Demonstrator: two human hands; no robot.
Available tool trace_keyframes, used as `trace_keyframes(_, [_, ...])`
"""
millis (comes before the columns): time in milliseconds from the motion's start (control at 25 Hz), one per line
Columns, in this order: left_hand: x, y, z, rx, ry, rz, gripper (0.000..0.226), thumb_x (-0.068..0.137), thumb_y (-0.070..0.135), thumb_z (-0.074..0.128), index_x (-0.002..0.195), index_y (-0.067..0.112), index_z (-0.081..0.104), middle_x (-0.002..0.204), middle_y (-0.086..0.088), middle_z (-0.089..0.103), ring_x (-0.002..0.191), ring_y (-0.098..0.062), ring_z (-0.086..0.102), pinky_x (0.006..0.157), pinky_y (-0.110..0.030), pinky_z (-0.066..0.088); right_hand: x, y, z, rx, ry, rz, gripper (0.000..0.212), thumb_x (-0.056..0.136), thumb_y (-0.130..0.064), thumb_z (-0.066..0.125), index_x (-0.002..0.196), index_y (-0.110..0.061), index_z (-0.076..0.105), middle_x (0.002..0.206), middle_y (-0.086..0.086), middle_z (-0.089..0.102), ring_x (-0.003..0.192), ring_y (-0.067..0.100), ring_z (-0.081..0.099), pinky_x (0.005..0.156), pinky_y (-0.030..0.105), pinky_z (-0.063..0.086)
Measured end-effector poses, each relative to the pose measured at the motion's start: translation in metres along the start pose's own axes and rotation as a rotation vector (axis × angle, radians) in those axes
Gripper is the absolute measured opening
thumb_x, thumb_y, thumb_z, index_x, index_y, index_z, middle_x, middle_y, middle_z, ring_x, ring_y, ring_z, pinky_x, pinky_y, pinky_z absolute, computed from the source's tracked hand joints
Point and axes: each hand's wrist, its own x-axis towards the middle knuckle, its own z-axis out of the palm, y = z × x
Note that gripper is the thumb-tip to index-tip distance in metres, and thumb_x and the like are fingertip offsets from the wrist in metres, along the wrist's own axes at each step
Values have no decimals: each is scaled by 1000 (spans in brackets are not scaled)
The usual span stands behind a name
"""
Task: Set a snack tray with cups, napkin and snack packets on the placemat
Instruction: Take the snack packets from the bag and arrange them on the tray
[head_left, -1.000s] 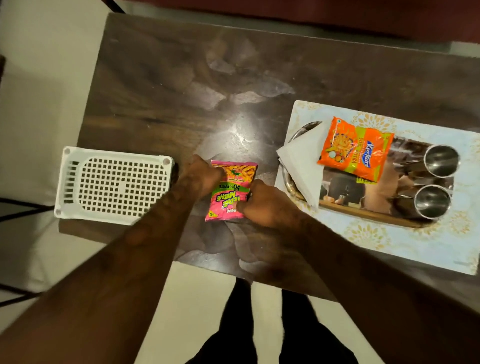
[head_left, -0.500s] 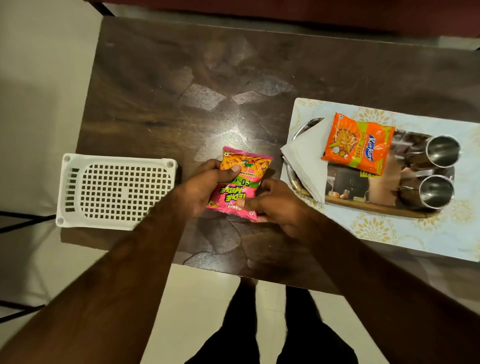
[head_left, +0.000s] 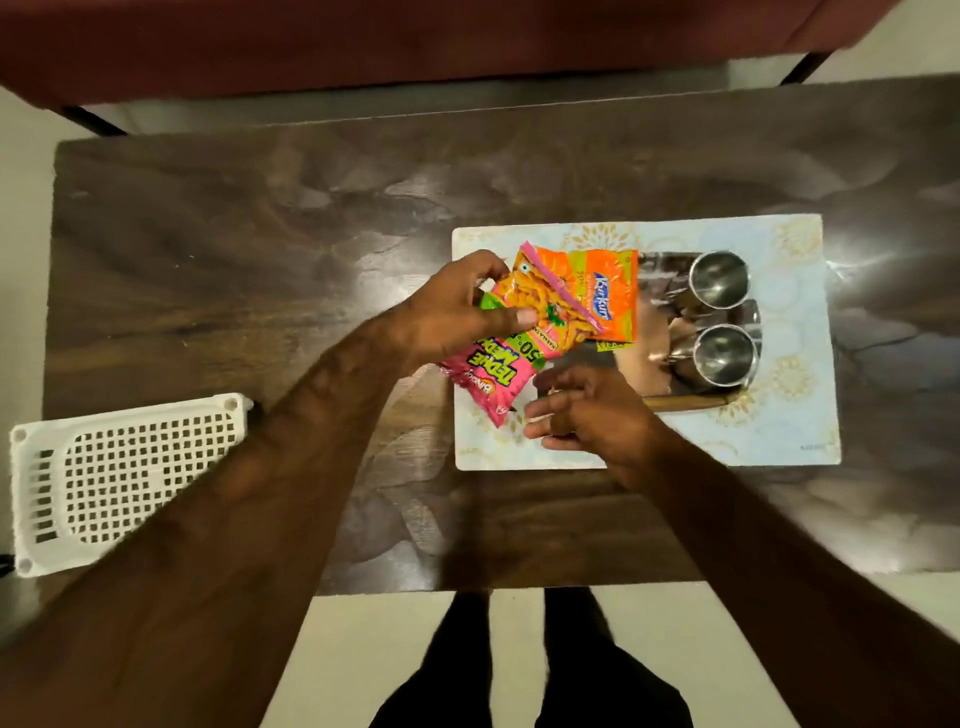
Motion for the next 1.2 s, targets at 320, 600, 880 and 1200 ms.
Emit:
trace_keyframes(320, [67, 24, 59, 669, -334, 39, 46, 87, 35, 76, 123, 8, 65, 112, -6, 68, 101, -22, 64, 92, -35, 50, 0, 21, -58, 512, 99, 64, 22, 101, -10, 61, 123, -7, 65, 110, 18, 78, 91, 27, 80, 71, 32, 63])
trace_keyframes(600, [78, 16, 86, 898, -216, 90, 68, 88, 39, 73, 148, 17, 48, 143, -11, 55, 129, -29, 53, 107, -37, 44, 6, 25, -67, 437, 130, 136, 33, 106, -26, 56, 134, -9, 61, 115, 17, 78, 97, 30, 80, 68, 32, 63])
trace_keyframes(880, [70, 17, 86, 966, -167, 113, 56, 91, 48, 66, 140, 24, 56, 129, -10, 55, 123, -30, 53, 103, -44, 47, 4, 26, -65, 208, 146, 150, 30, 107, -31, 53, 130, -13, 62, 105, 12, 80, 77, 27, 79, 67, 33, 61])
trace_keyframes(1200, [80, 16, 70, 721, 471, -268, 40, 92, 41, 57, 120, 12, 59, 125, -12, 66, 114, -35, 63, 95, -46, 53, 3, 25, -66, 228, 200, 143, 22, 110, -27, 46, 94, -26, 60, 98, 9, 77, 78, 29, 75, 70, 32, 55])
